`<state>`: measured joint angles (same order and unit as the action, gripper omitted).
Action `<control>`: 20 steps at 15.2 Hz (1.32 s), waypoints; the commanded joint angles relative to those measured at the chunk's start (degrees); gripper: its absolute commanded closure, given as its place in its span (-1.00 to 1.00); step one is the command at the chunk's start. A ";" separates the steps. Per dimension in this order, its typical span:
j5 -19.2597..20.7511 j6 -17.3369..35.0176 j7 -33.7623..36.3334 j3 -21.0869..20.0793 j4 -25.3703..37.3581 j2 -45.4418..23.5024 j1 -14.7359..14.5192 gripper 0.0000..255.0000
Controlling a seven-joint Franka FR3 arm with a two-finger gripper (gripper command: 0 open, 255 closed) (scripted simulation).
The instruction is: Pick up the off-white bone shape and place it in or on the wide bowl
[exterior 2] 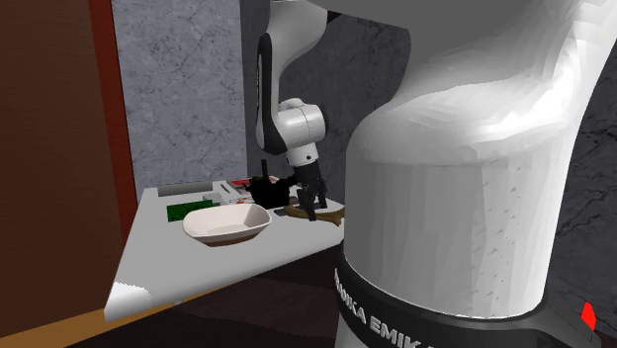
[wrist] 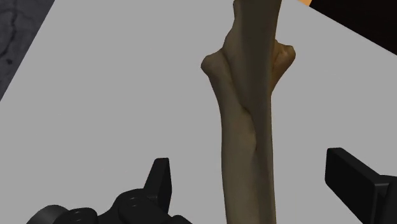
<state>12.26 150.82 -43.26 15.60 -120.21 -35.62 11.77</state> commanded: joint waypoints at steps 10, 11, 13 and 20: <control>0.00 0.01 0.00 0.00 0.00 -0.01 0.00 1.00; 0.06 -0.49 -0.09 0.09 -0.24 0.74 -0.08 1.00; 0.19 -1.51 -0.28 0.26 -0.65 2.21 -0.24 1.00; 0.65 -5.32 -0.91 0.84 -1.75 7.21 -0.81 1.00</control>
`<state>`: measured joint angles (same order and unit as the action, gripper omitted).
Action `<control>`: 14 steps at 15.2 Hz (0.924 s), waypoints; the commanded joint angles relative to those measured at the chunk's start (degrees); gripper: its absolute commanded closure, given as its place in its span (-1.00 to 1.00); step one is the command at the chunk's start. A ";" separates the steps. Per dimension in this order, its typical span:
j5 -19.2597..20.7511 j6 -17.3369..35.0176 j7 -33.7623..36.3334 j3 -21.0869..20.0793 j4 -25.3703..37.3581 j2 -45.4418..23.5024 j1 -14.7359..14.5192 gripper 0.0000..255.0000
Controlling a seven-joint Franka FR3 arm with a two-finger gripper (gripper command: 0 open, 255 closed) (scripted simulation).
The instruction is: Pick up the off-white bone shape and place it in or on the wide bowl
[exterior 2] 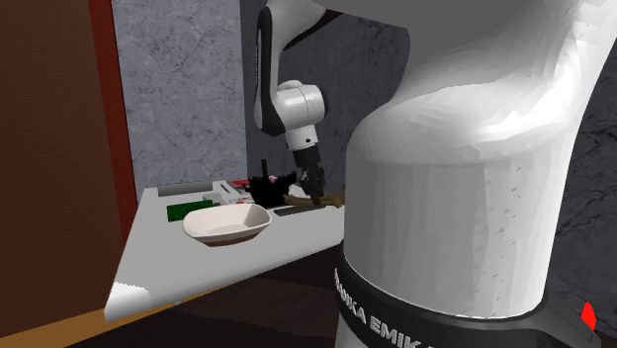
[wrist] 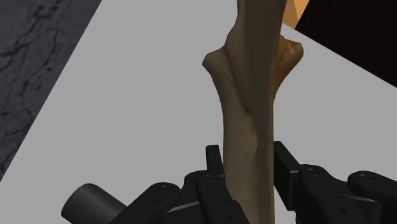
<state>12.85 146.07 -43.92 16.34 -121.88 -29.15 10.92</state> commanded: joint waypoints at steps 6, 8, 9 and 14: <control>0.47 -4.09 -0.78 0.54 -0.54 4.80 -0.42 1.00; 0.61 -5.31 -0.95 0.67 -0.59 6.11 -0.57 1.00; 0.67 -5.93 -1.04 0.73 -0.60 6.75 -0.64 1.00; 0.96 -8.67 -1.41 0.97 -0.50 9.46 -0.94 1.00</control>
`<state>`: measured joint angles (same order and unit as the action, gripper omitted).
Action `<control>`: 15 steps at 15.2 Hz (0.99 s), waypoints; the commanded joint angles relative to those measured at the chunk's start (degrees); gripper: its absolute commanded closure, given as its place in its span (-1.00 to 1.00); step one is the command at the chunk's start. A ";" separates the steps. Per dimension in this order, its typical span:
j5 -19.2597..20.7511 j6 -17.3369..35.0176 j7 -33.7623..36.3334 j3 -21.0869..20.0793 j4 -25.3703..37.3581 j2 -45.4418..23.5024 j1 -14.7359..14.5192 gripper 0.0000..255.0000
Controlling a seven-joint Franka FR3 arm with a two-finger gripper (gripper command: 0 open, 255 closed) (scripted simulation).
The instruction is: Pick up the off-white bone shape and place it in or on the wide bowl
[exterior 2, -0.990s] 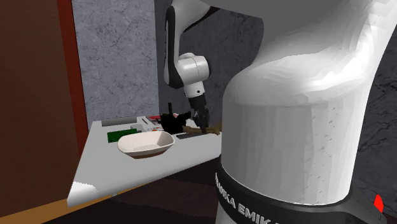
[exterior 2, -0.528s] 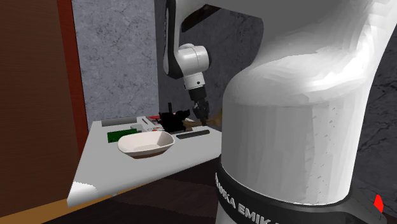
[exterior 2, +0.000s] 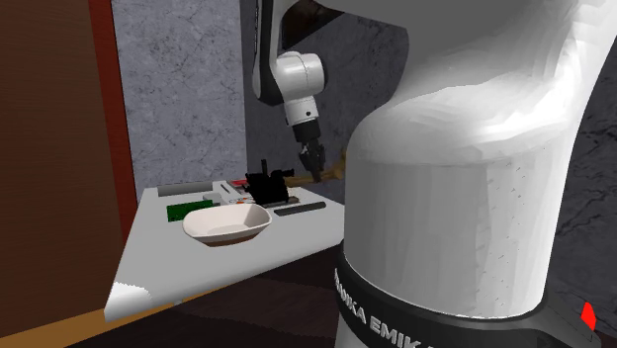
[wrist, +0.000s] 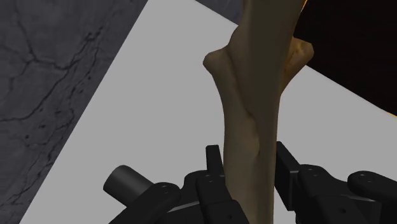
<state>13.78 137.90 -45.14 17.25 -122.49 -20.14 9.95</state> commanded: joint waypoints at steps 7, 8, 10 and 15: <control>0.44 -2.76 9.24 -2.87 -1.57 2.22 -6.66 1.00; 0.38 -3.16 10.52 -3.36 -1.54 2.29 -7.56 1.00; 0.19 -4.00 13.03 -4.37 -1.30 2.31 -9.33 1.00; -0.62 -6.38 18.97 -6.99 0.45 1.56 -13.59 1.00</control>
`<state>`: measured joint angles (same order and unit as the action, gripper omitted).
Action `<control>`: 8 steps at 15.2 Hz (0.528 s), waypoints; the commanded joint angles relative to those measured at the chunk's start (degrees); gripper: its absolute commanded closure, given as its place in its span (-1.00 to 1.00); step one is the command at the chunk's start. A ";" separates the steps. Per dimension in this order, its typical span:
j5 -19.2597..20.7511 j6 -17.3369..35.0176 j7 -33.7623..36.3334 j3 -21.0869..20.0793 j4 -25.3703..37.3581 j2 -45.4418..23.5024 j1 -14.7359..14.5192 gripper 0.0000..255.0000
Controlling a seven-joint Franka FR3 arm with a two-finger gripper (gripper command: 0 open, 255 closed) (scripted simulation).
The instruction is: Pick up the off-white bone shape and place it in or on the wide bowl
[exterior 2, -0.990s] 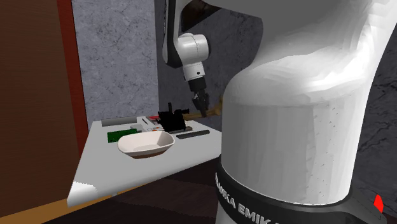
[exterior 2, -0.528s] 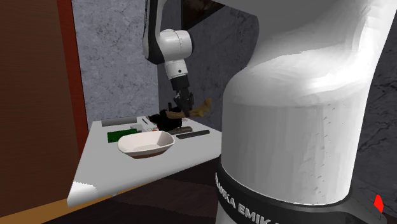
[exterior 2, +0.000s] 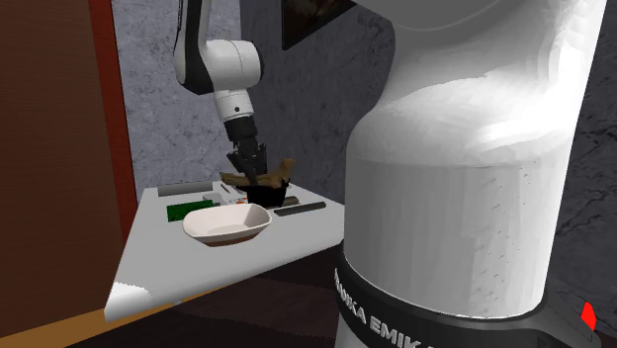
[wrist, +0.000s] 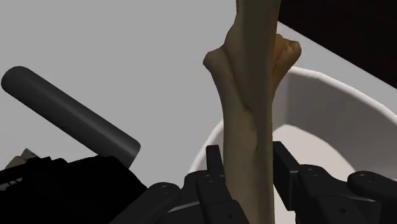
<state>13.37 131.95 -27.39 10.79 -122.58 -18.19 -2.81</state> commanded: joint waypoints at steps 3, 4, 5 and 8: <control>-0.84 -2.04 4.57 -2.10 2.38 -1.37 -3.26 1.00; -1.06 -2.60 5.65 -2.61 3.12 -1.79 -4.06 1.00; -1.30 -3.21 6.74 -3.13 3.96 -2.26 -4.88 1.00; -1.25 -1.36 7.06 -3.14 3.81 -3.97 -4.81 1.00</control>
<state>12.15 130.17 -20.55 7.71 -118.98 -21.51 -7.57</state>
